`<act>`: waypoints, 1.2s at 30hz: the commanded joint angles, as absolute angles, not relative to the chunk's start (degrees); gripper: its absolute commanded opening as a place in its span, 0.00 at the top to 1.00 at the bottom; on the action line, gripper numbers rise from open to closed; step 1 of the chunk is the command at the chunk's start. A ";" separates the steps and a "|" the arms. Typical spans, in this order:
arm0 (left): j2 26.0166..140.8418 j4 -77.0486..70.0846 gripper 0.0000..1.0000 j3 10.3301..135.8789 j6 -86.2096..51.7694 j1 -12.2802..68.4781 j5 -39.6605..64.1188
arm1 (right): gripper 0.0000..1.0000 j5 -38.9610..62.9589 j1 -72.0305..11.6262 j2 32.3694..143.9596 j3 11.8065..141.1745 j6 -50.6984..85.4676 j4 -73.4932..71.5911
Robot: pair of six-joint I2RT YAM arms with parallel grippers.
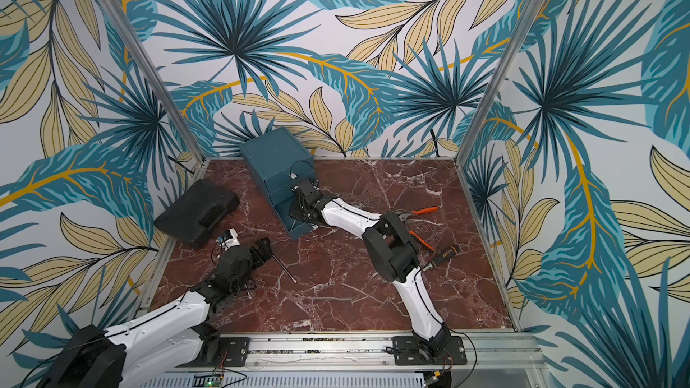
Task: Please place the pencils in the drawer according to their color
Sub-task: Place the pencil in the drawer, then pick up the pencil from the center of the board.
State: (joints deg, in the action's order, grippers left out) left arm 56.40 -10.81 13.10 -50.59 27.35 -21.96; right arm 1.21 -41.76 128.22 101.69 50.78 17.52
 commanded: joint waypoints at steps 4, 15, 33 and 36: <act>53.40 -4.26 0.00 14.48 -50.67 26.98 -23.81 | 0.68 1.73 -41.73 127.76 102.83 47.43 18.51; 51.42 14.38 0.00 20.90 -52.68 26.99 -23.53 | 0.58 1.03 -41.76 121.00 98.27 43.13 16.44; 46.66 37.11 0.12 26.00 -53.91 23.55 -21.49 | 0.01 -17.34 -41.68 98.72 80.41 34.12 20.48; 46.01 40.14 0.14 26.10 -53.94 22.42 -20.36 | 0.01 -20.83 -41.72 96.83 78.15 33.87 21.61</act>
